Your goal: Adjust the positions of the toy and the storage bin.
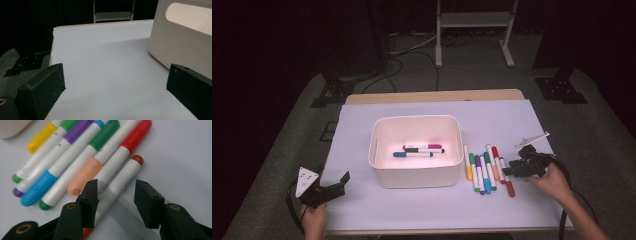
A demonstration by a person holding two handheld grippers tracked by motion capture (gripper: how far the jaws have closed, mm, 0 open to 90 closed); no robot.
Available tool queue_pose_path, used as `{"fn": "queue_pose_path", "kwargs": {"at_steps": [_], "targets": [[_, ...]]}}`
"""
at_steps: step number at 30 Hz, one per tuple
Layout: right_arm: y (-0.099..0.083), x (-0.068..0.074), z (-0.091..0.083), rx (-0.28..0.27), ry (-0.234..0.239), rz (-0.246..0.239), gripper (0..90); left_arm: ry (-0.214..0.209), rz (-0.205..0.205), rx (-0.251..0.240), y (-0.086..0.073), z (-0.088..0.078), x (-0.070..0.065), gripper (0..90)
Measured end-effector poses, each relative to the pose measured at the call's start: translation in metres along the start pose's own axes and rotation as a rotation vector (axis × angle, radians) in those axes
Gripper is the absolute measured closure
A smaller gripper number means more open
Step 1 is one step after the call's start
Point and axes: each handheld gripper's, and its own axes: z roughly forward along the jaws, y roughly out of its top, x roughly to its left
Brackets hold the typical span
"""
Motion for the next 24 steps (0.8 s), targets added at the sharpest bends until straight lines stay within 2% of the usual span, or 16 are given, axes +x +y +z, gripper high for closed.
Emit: {"fn": "queue_pose_path", "kwargs": {"at_steps": [2,5,9,12,17,20,21,24], "targets": [[-0.001,-0.001,0.001,0.022,-0.05,-0.006,54.5,-0.001,0.0,-0.002,0.0,0.0,0.0,0.5],[-0.007,-0.003,0.0,0.032,-0.09,0.006,57.3,-0.001,0.0,-0.002,0.0,0.0,0.0,0.5],[-0.016,-0.008,-0.005,0.016,-0.121,0.029,65.2,-0.001,-0.001,0.002,0.0,0.0,0.0,0.5],[-0.02,-0.011,-0.008,0.01,-0.141,0.044,75.1,-0.001,0.004,0.002,0.0,0.0,0.0,0.5],[-0.022,-0.016,-0.013,0.023,-0.116,0.074,75.8,0.001,0.0,0.002,0.0,0.0,0.0,0.5],[-0.021,-0.017,-0.019,0.005,-0.084,0.081,75.8,0.002,0.002,0.004,0.0,0.0,0.0,0.5],[-0.019,-0.015,-0.024,-0.01,-0.058,0.085,75.8,0.002,0.002,0.004,0.0,0.0,0.0,0.5],[-0.01,-0.009,-0.035,-0.041,-0.019,0.073,75.8,0.002,0.002,0.003,0.0,0.0,0.0,0.5]]}}
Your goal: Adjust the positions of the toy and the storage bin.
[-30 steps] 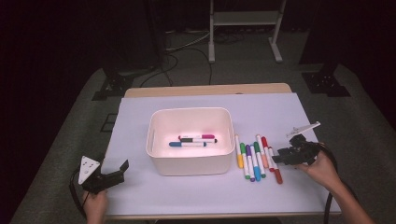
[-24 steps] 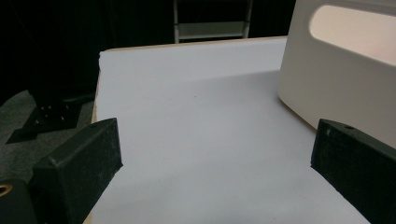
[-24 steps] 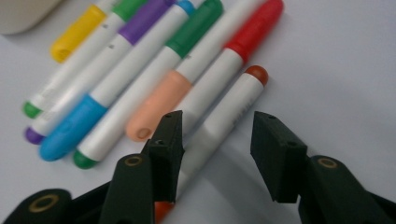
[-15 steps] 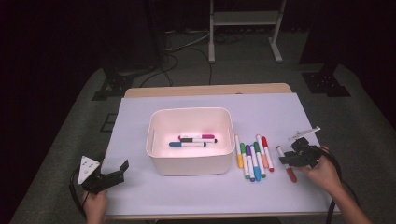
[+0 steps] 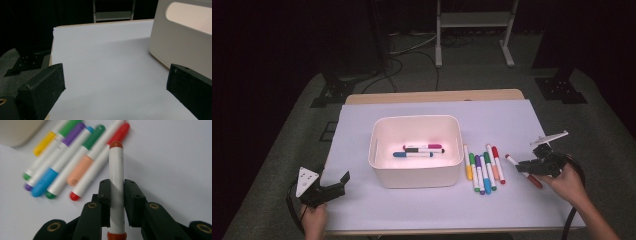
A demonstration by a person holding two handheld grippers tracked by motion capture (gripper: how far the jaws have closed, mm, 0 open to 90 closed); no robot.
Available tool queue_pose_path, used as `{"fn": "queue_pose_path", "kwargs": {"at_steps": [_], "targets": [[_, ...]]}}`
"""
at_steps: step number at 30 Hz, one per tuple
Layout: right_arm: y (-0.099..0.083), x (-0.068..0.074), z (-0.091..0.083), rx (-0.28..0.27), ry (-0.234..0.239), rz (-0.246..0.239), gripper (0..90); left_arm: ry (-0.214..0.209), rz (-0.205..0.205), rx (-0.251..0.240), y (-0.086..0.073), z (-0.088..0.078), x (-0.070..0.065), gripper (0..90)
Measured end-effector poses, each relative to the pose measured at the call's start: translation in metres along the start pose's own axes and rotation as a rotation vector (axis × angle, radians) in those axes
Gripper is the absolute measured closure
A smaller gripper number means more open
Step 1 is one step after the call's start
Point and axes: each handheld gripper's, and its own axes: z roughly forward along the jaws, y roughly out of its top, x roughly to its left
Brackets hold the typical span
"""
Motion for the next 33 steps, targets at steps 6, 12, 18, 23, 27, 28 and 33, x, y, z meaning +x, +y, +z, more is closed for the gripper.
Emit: {"fn": "queue_pose_path", "kwargs": {"at_steps": [6,12,18,23,27,28,33], "targets": [[0.022,0.02,-0.023,-0.052,0.062,-0.041,75.8,-0.002,-0.001,-0.003,0.0,0.0,0.0,0.5],[0.049,0.039,-0.044,-0.107,0.133,-0.089,75.8,-0.004,-0.001,-0.004,0.0,0.0,0.0,0.5],[0.078,0.062,-0.06,-0.13,0.17,-0.158,75.8,-0.004,-0.004,-0.005,0.0,-0.001,0.0,0.5],[0.1,0.082,-0.07,-0.142,0.213,-0.208,75.8,-0.006,-0.003,-0.004,0.0,-0.001,0.0,0.5],[0.118,0.098,-0.075,-0.146,0.241,-0.251,75.8,-0.006,-0.005,-0.004,0.0,-0.001,0.001,0.5],[0.122,0.102,-0.075,-0.142,0.243,-0.263,75.8,-0.005,-0.006,-0.004,0.0,-0.001,0.0,0.5],[0.142,0.123,-0.073,-0.125,0.276,-0.317,75.8,-0.004,-0.011,-0.006,0.0,-0.001,0.001,0.5]]}}
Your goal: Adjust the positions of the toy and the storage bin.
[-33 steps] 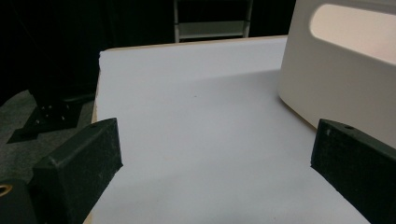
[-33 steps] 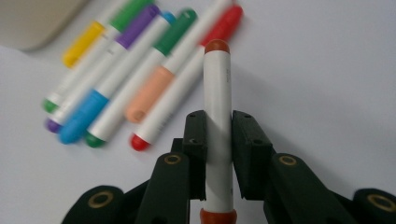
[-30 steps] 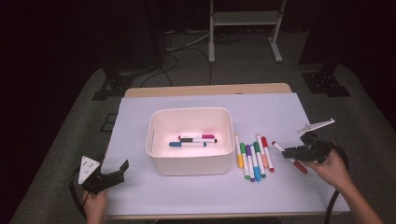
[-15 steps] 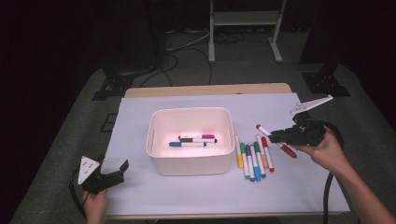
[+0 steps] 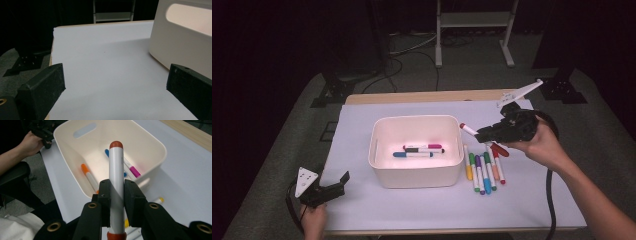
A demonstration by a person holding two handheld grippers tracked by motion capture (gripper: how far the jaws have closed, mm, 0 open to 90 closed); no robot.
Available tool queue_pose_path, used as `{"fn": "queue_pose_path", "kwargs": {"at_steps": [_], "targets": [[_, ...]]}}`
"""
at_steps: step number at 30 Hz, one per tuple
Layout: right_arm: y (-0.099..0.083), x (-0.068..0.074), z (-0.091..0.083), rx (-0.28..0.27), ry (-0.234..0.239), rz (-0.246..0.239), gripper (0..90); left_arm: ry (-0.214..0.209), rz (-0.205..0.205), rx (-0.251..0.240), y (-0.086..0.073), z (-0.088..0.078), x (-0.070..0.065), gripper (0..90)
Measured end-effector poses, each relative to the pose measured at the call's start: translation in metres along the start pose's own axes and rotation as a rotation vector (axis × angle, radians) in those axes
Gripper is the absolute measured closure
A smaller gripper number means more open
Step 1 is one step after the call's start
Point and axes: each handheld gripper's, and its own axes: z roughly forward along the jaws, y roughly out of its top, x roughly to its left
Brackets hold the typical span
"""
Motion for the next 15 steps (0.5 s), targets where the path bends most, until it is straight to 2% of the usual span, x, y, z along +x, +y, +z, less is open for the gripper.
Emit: {"fn": "queue_pose_path", "kwargs": {"at_steps": [8,15], "targets": [[0.034,0.018,0.021,0.032,0.057,-0.068,75.8,-0.002,-0.002,0.0,0.0,0.0,0.0,0.5],[0.053,0.028,0.041,0.058,0.108,-0.117,75.9,-0.003,-0.001,0.001,0.0,0.0,0.0,0.5]]}}
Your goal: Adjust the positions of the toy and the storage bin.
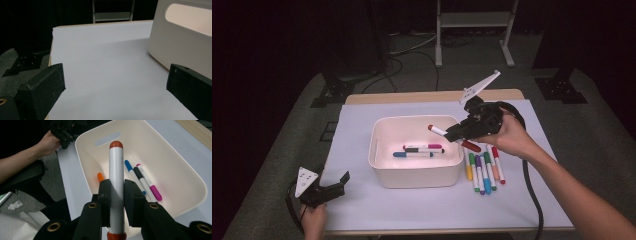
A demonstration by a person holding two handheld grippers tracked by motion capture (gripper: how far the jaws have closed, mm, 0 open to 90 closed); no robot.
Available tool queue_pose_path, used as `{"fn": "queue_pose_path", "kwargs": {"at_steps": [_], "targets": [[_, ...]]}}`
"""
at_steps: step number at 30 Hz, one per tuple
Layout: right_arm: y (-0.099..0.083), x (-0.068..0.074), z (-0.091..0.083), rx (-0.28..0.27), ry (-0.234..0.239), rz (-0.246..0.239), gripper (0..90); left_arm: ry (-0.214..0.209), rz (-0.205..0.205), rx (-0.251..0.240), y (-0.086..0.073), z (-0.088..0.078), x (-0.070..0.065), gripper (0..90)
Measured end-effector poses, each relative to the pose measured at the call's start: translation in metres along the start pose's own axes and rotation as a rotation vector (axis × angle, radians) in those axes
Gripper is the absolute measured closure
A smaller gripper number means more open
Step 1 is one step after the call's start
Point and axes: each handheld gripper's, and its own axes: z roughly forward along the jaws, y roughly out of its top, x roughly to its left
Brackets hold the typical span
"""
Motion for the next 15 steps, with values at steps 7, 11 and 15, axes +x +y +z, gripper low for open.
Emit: {"fn": "queue_pose_path", "kwargs": {"at_steps": [7,11,15], "targets": [[0.015,0.004,0.018,0.02,0.034,-0.027,75.8,0.0,0.0,0.001,0.0,0.0,0.0,0.5],[0.022,0.006,0.029,0.03,0.054,-0.043,75.9,0.0,0.001,0.001,0.0,0.0,0.0,0.5],[0.029,0.008,0.041,0.041,0.077,-0.055,75.8,0.0,0.001,0.003,0.0,0.0,0.0,0.6]]}}
